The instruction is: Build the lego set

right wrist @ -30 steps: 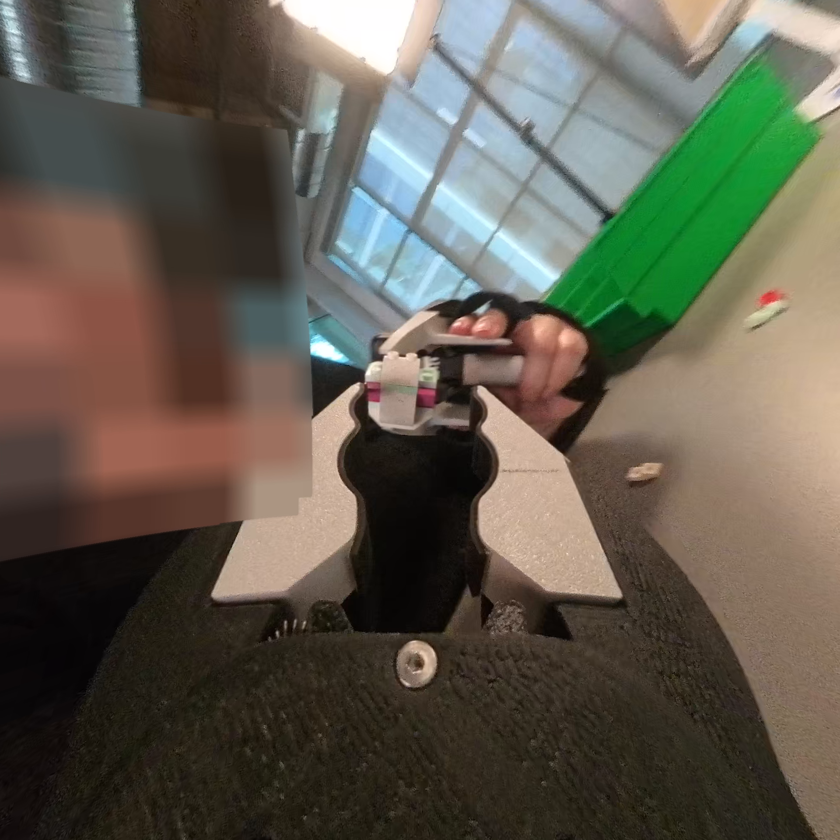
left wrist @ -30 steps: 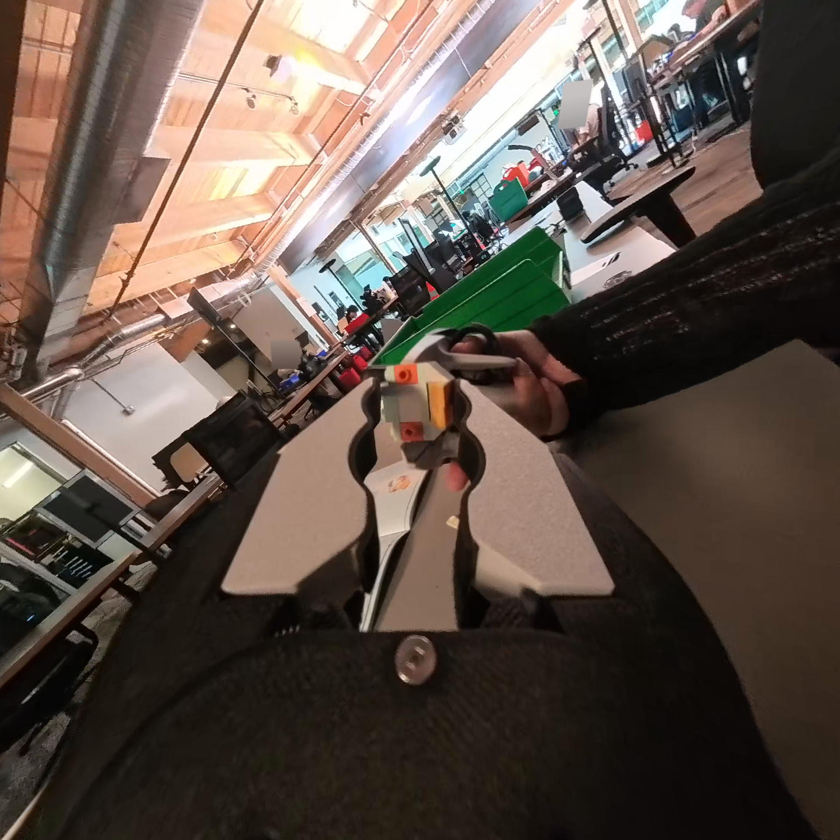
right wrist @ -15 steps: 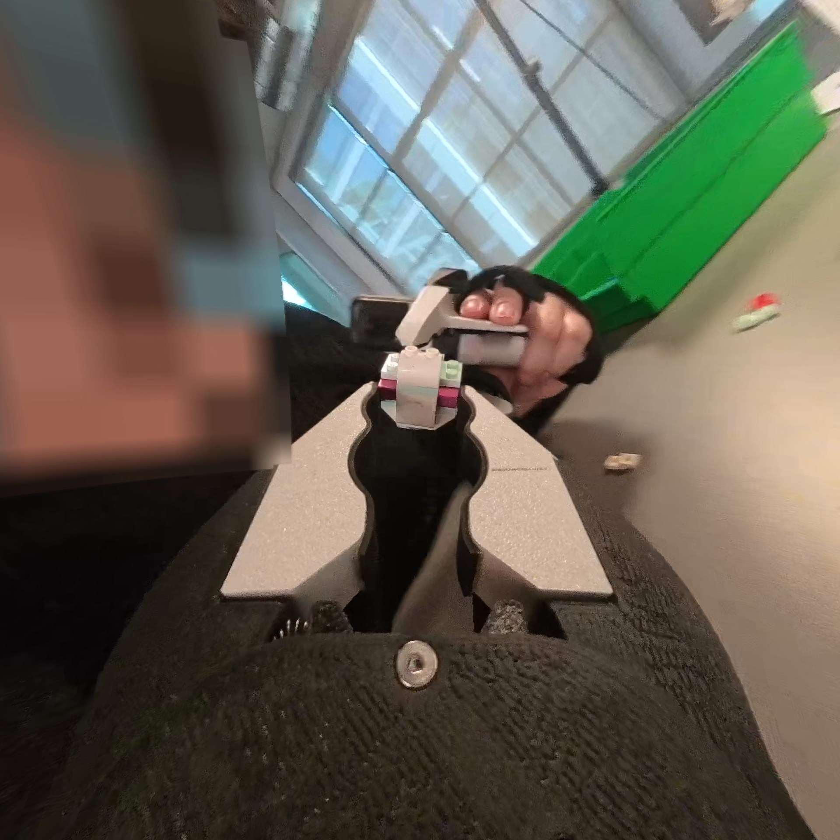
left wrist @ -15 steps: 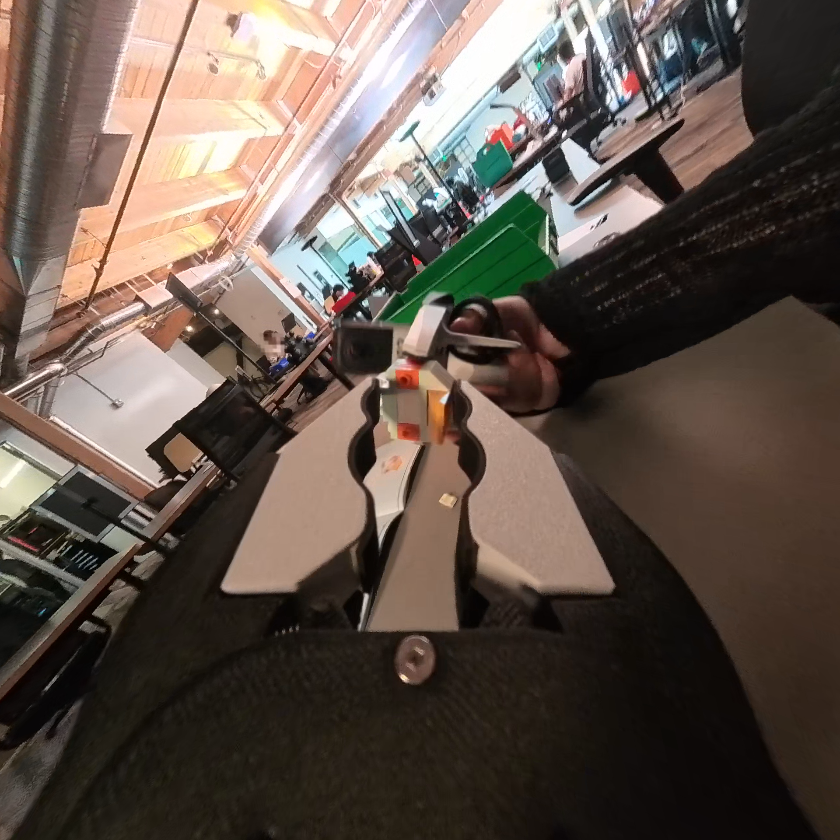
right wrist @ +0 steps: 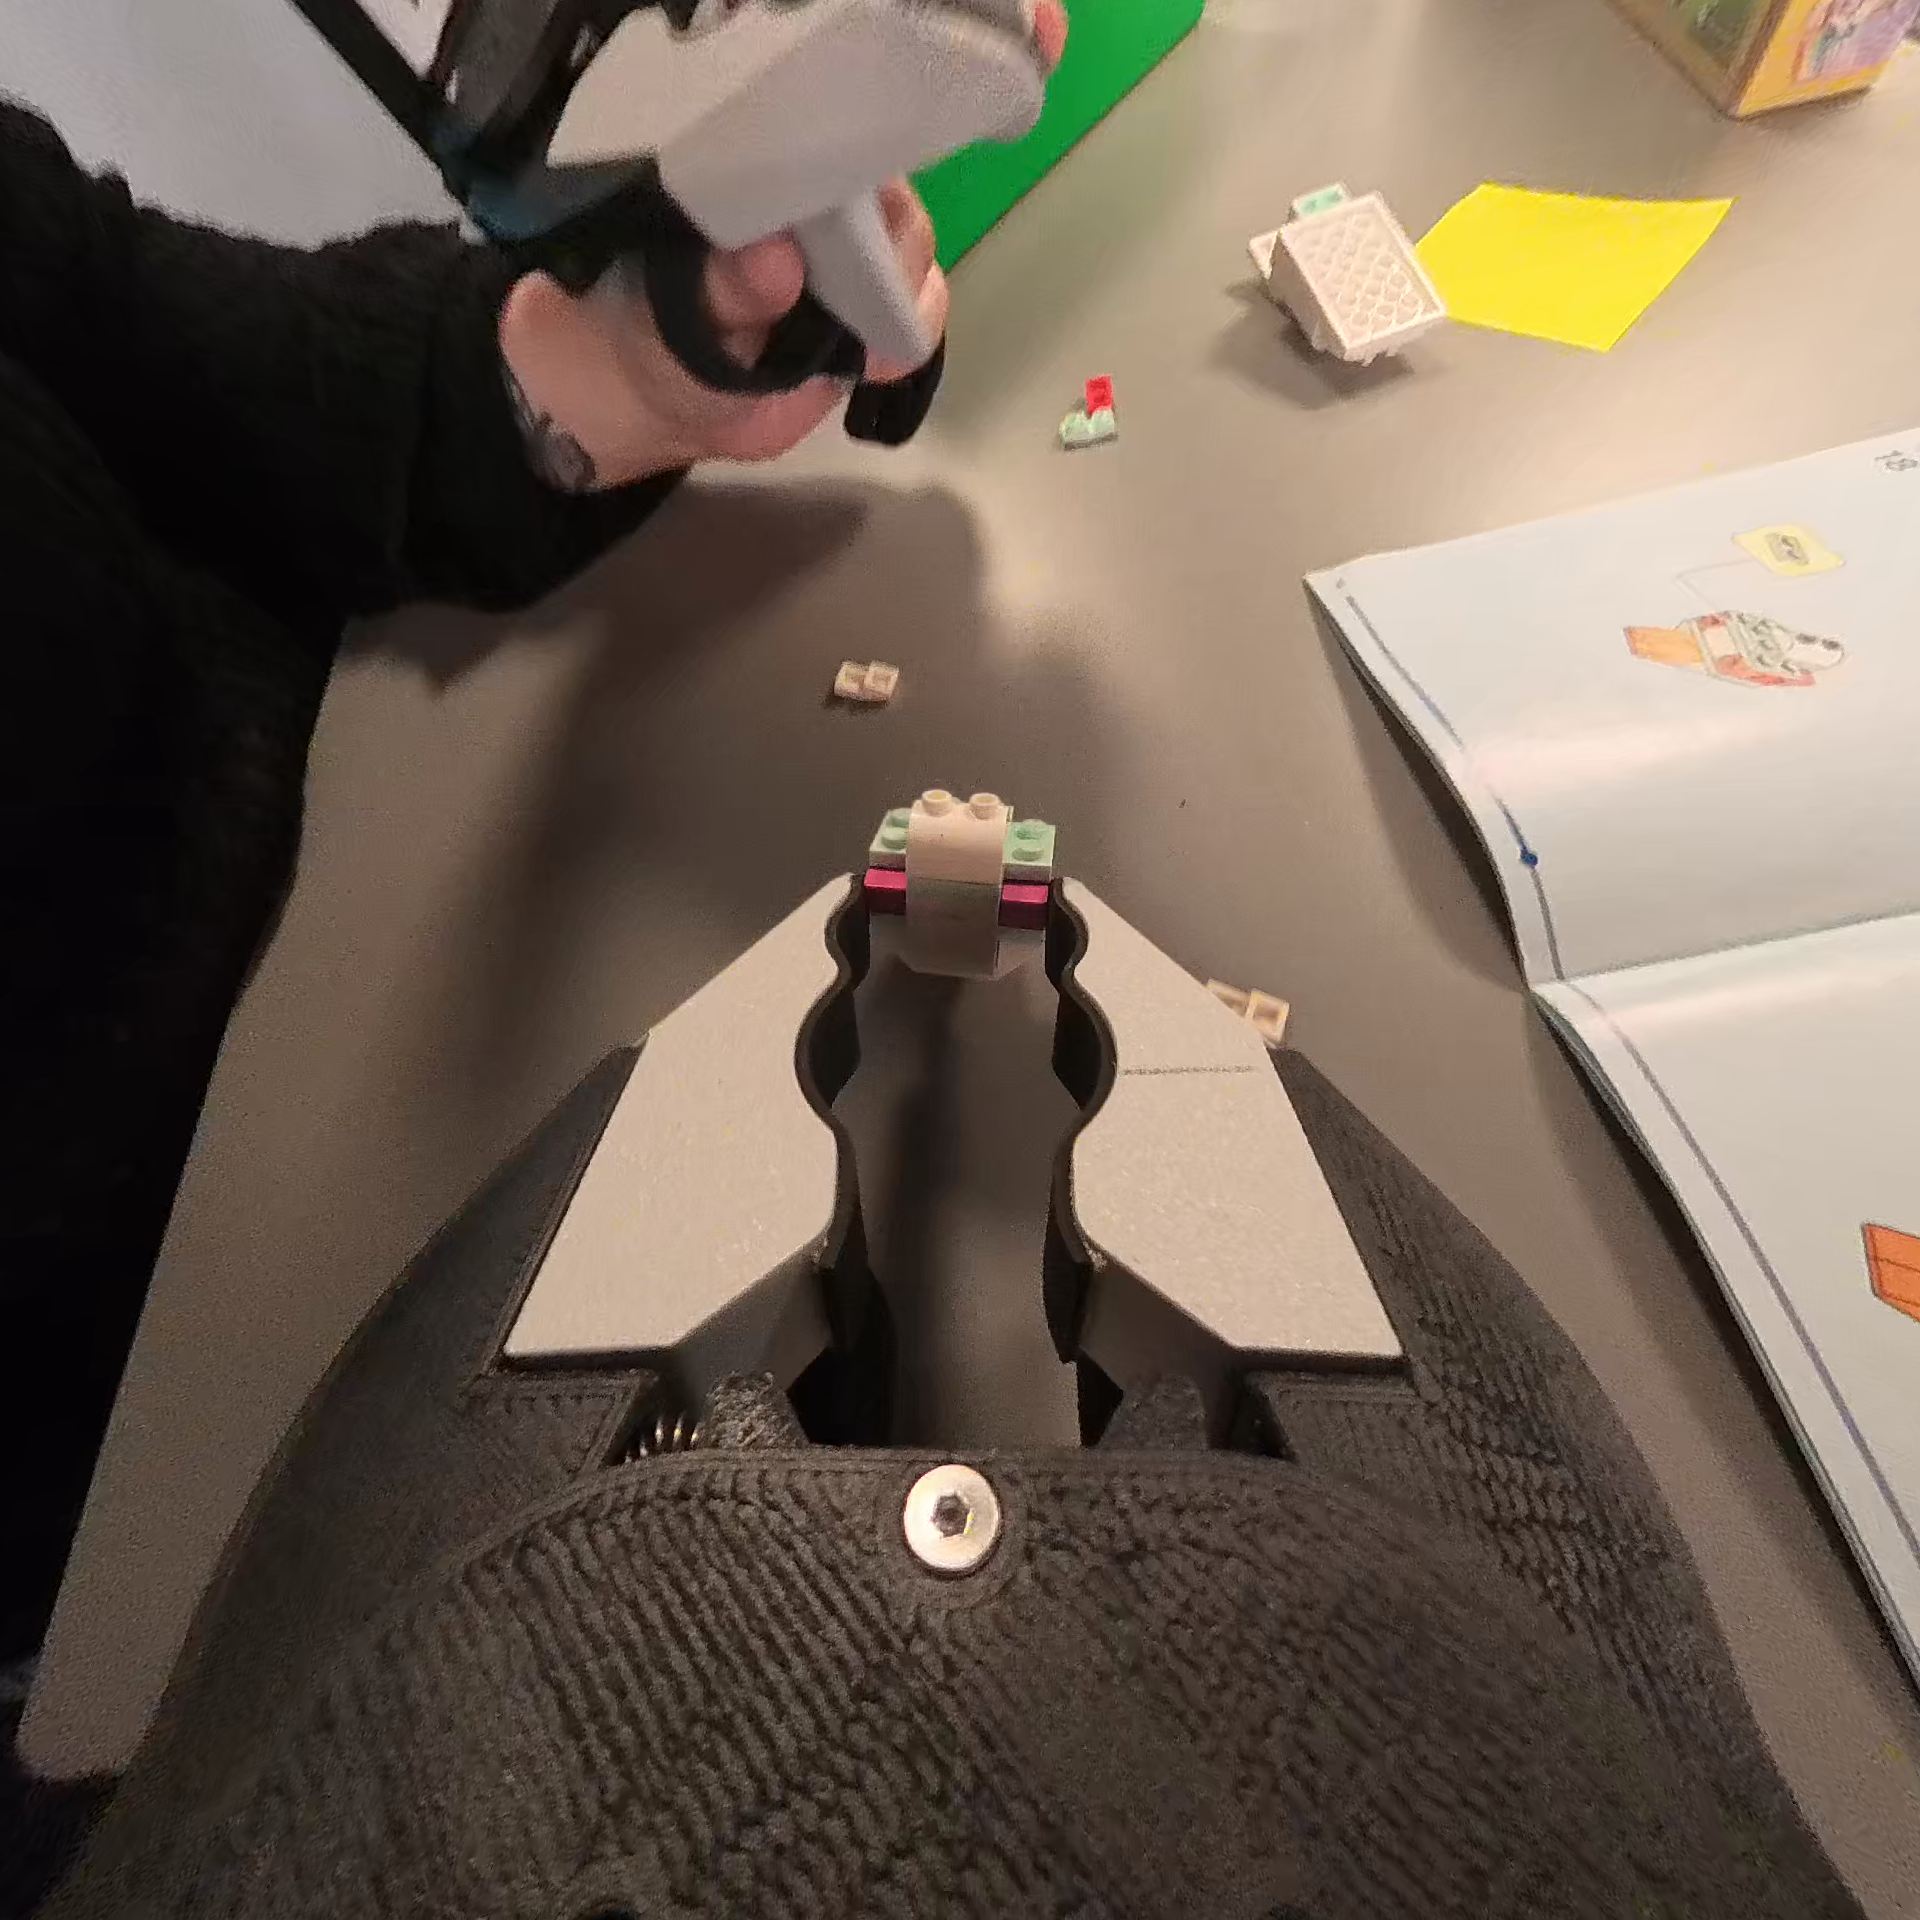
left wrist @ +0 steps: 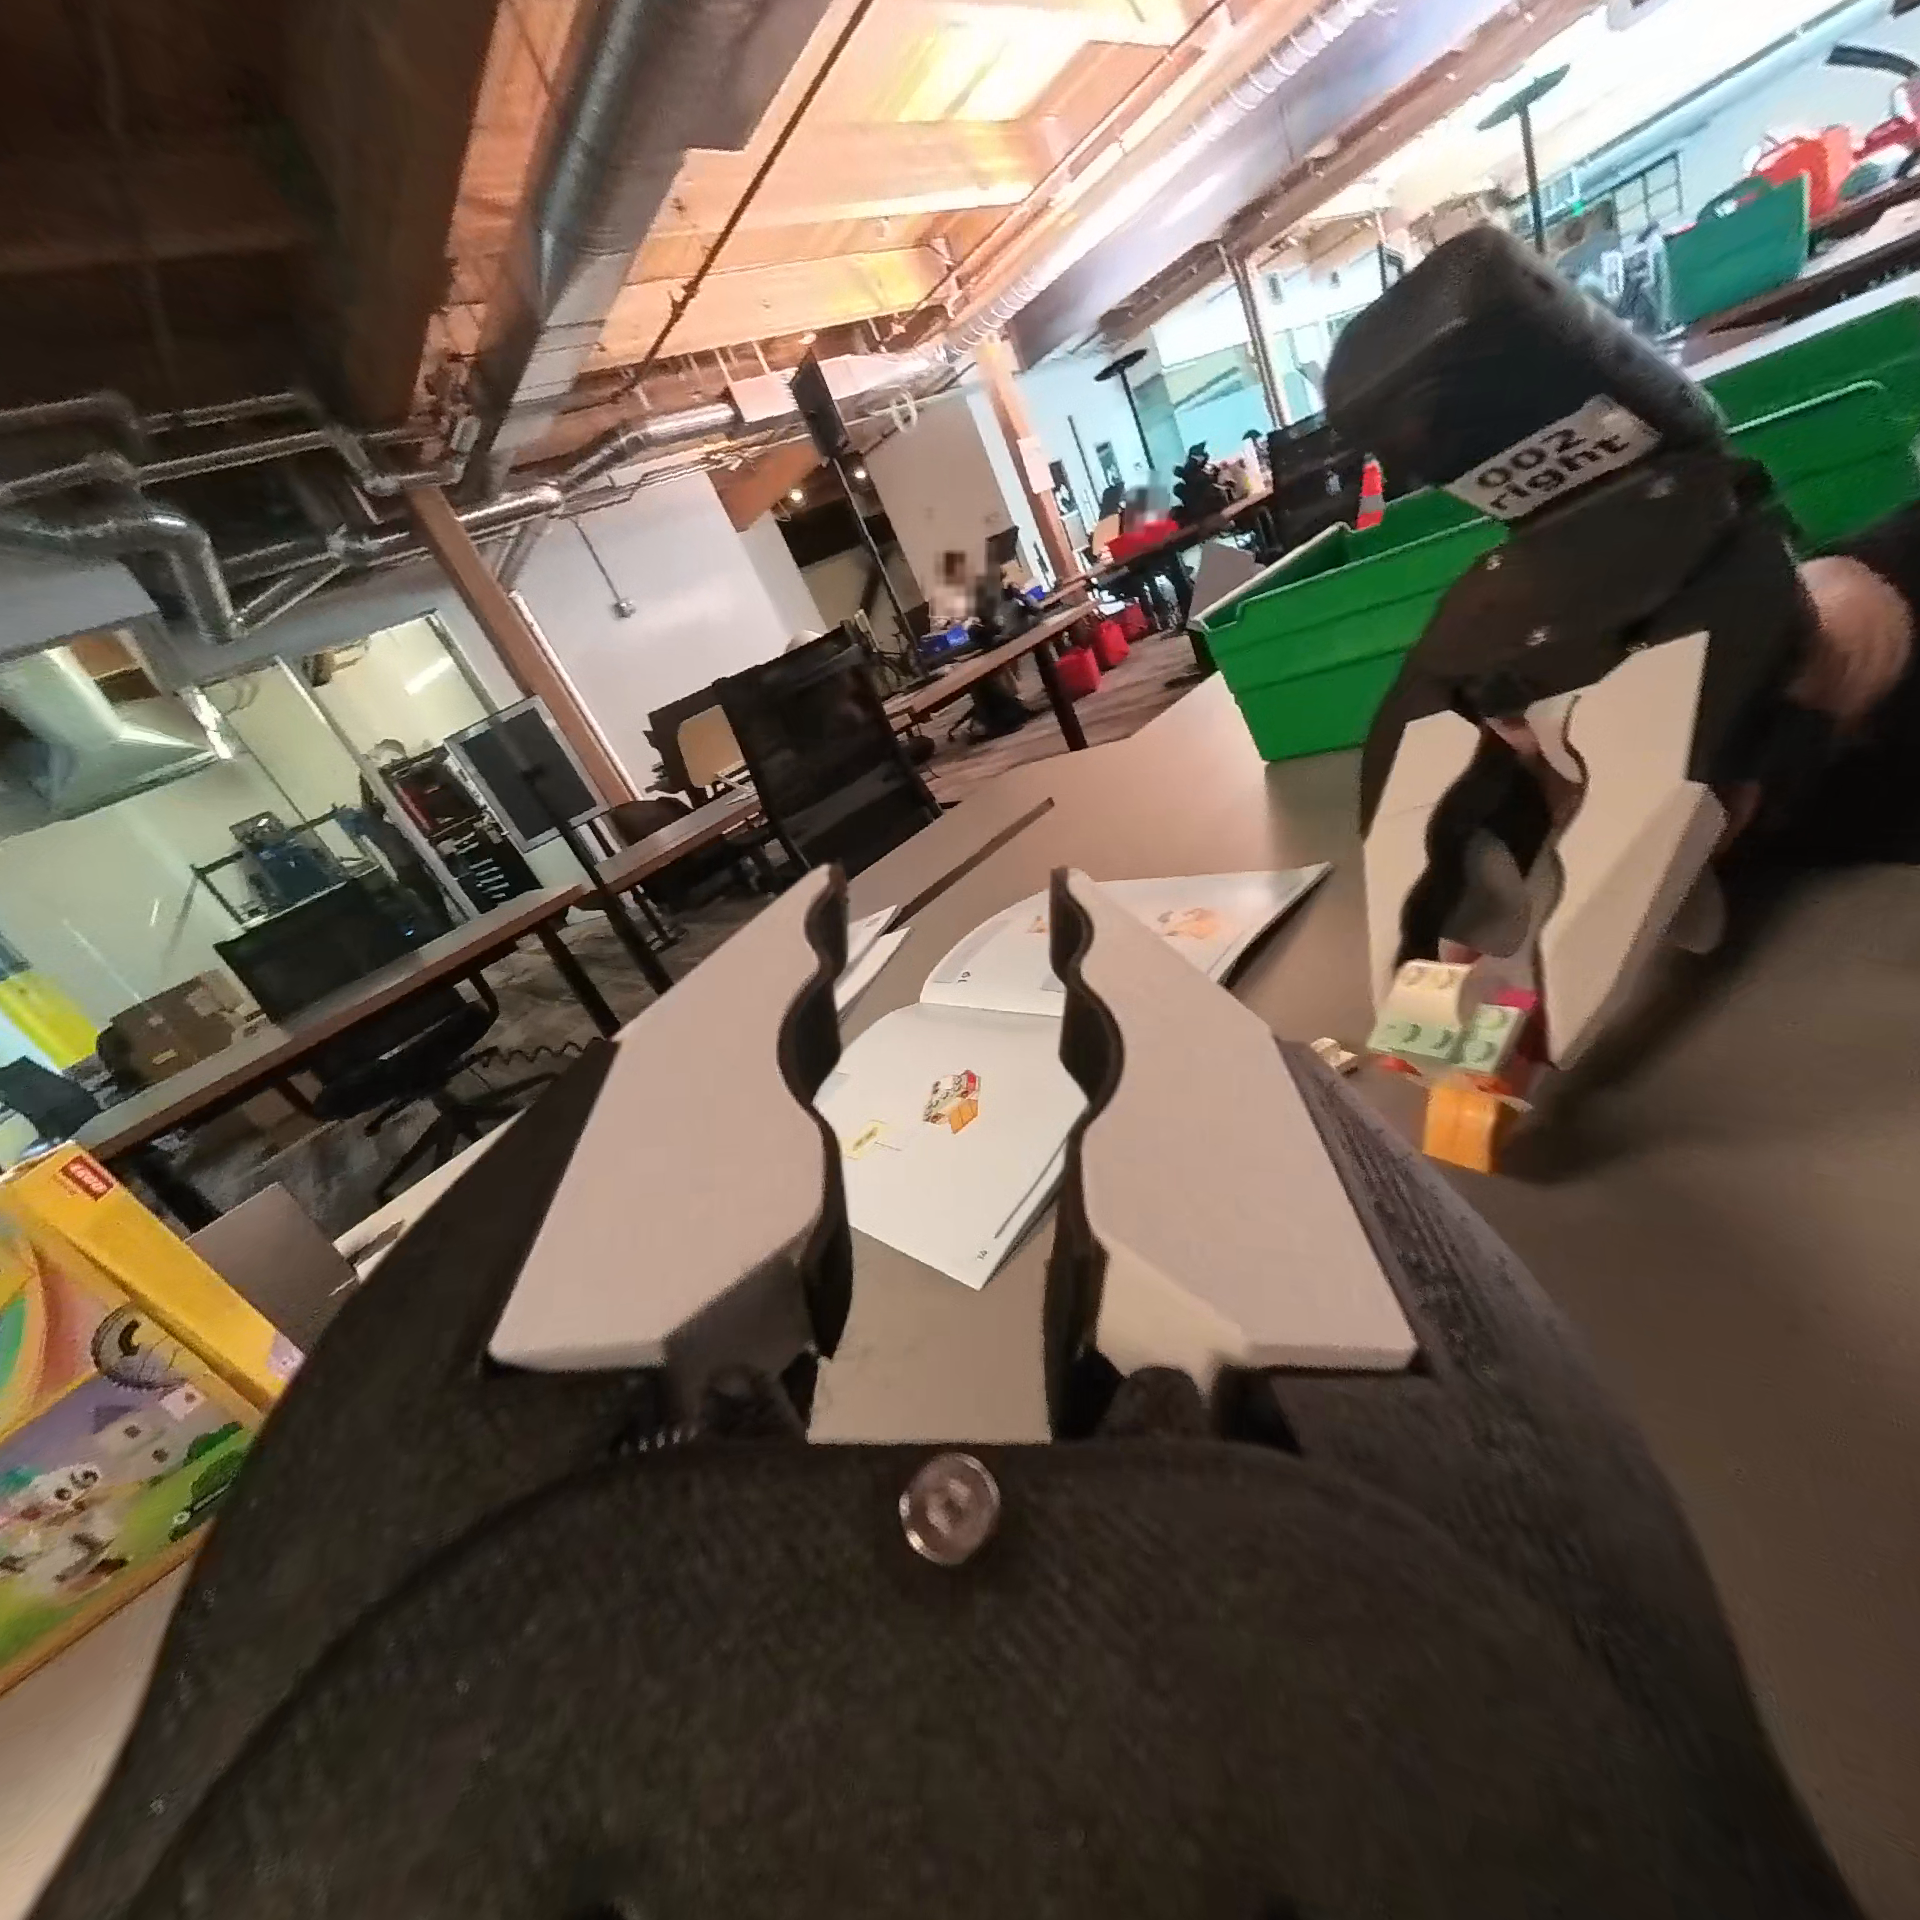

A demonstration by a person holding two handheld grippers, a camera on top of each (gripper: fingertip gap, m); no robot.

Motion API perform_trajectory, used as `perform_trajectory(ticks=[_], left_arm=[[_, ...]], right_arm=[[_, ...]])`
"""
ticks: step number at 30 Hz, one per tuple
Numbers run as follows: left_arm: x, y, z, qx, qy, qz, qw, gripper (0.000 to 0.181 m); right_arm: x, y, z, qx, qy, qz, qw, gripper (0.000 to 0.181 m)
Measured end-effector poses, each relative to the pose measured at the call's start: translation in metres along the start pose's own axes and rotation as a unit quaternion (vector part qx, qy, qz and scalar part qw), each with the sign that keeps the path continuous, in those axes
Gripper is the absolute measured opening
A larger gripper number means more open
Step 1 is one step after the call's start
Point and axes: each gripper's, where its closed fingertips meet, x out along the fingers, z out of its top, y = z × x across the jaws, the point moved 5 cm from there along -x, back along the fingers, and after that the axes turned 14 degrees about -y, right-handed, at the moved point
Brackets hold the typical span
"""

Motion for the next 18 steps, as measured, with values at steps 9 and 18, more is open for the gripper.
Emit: perform_trajectory(ticks=[9, 18], left_arm=[[0.001, 0.005, -0.004, -0.007, 0.0, 0.025, 1.0, 0.035], [-0.001, 0.014, -0.009, -0.038, 0.005, 0.047, 0.998, 0.034]], right_arm=[[-0.011, -0.004, -0.016, -0.033, 0.061, -0.015, 0.997, 0.033], [-0.013, -0.007, -0.014, -0.038, 0.056, -0.029, 0.997, 0.036]])
